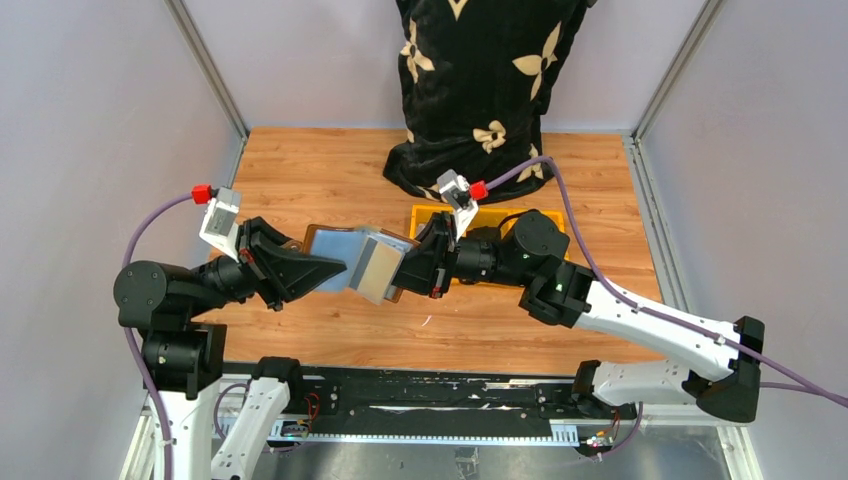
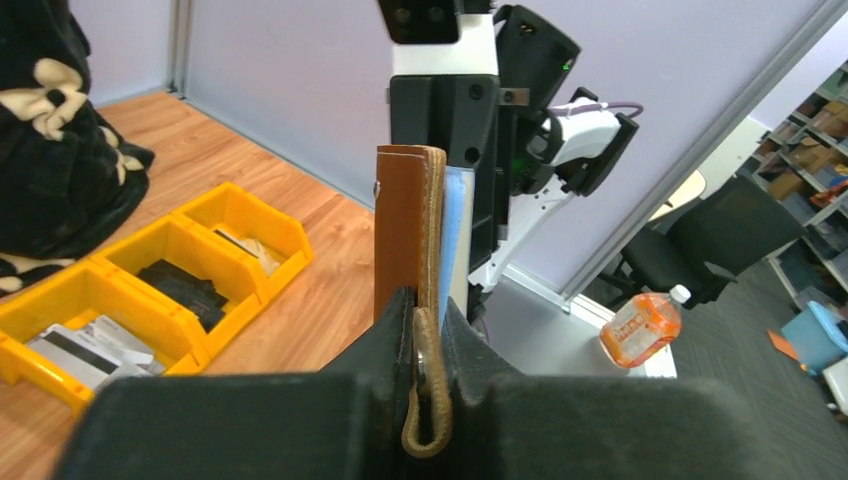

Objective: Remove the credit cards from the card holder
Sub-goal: Remove the credit card from the card holder.

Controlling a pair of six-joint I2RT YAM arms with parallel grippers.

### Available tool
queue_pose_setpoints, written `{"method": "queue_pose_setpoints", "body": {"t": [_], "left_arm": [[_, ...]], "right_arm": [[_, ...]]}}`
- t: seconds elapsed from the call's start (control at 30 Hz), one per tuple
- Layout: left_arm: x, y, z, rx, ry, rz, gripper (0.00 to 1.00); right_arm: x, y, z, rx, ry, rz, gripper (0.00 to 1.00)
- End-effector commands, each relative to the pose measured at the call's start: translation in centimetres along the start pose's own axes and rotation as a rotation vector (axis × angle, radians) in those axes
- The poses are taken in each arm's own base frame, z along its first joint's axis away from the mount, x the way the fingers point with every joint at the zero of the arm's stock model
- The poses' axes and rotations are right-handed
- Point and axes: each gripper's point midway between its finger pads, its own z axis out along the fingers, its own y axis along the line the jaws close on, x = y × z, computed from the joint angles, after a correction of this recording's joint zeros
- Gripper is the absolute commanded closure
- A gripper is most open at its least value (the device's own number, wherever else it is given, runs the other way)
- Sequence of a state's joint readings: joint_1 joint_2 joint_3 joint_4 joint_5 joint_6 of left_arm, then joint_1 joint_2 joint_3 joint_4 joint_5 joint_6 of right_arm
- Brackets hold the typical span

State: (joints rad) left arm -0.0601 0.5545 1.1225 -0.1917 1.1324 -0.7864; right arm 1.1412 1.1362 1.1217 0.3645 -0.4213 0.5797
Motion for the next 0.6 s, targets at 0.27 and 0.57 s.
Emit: {"method": "queue_pose_setpoints", "body": {"t": [0.27, 0.57], "left_arm": [[1.5, 3.7, -1.4, -0.211, 0.007, 0.232, 0.03], [2.1, 4.5, -2.6, -0.275, -0.051, 0.408, 0.00]], "right_arm": [[-0.6, -3.2, -1.1, 0.461, 0.101, -0.174, 1.00], [0.0, -4.2, 1.7, 0.777, 0.261, -0.513, 1.00]]}}
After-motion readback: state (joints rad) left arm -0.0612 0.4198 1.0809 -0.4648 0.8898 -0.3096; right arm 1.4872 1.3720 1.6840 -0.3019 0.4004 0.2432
